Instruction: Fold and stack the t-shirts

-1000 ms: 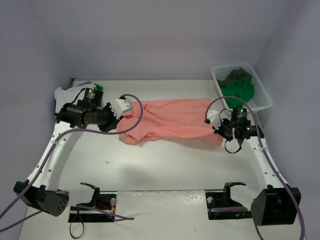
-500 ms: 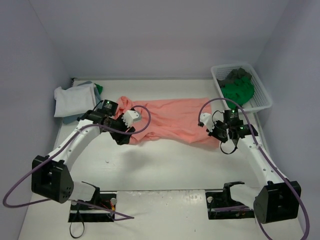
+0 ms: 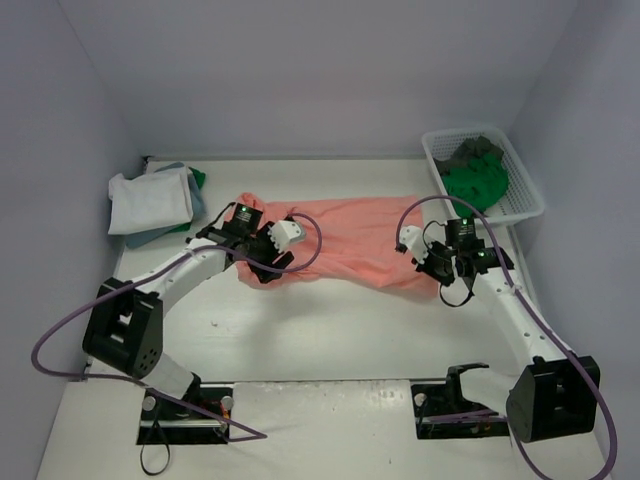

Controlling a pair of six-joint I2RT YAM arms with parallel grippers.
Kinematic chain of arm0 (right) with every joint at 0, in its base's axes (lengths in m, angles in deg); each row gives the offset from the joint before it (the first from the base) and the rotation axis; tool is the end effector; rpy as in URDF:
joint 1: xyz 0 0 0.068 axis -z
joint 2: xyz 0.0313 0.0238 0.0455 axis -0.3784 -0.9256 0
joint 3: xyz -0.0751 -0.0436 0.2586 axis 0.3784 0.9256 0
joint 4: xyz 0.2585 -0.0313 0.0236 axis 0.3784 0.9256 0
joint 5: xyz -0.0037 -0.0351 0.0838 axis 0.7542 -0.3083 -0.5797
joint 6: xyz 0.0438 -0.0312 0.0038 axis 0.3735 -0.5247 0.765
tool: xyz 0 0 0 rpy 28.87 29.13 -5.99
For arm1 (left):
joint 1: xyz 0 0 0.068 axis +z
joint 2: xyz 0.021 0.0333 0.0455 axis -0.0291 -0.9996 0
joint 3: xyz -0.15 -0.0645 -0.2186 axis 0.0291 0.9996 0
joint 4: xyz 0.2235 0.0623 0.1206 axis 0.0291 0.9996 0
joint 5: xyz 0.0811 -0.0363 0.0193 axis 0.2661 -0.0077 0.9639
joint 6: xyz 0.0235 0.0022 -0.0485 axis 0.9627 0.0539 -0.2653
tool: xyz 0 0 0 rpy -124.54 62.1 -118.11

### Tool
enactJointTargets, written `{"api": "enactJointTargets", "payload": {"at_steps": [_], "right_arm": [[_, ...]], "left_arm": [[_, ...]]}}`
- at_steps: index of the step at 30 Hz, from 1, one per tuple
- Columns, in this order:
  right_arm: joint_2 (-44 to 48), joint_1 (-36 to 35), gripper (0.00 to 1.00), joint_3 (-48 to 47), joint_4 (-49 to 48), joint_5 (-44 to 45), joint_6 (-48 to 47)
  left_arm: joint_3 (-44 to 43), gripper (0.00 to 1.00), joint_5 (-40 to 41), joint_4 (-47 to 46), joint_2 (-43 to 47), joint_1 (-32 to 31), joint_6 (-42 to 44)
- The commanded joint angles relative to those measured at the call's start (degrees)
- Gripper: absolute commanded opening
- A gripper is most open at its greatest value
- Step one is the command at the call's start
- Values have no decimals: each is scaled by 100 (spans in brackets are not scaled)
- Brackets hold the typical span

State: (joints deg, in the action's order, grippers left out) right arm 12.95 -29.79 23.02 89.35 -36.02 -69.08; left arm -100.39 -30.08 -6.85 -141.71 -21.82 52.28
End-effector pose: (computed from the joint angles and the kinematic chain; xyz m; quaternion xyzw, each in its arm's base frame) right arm 0.2352 0.0410 0.2567 -0.5135 0.7586 -0.0327 0.3997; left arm 0.2829 -0.1397 0.2398 0.4619 0.7951 -0.1948 0.3413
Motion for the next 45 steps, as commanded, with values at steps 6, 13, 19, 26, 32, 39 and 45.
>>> {"api": "enactJointTargets", "payload": {"at_steps": [6,13,19,26,32,39,45], "right_arm": [[-80,-9,0,-19,-117,-21,21],[-176,-1,0,-116,-117,-143,56],[-141,-1,0,-90,-117,-153,56],[-141,8,0,-81,-117,-170,73],[-176,-1,0,-37,-108,-214,82],[-290,-1,0,-28,-126,-293,82],[-387,8,0,-37,-143,-311,74]], "left_arm": [[-258,57,-10,-89,-330,-297,0],[30,57,191,-78,-154,-314,193],[373,57,552,-562,-329,-323,141],[506,57,701,-957,-514,-420,-78],[488,50,825,-1335,-523,-420,-263],[436,52,1044,-1476,-445,-420,-386],[225,53,1001,-1187,-295,-429,-360]]}}
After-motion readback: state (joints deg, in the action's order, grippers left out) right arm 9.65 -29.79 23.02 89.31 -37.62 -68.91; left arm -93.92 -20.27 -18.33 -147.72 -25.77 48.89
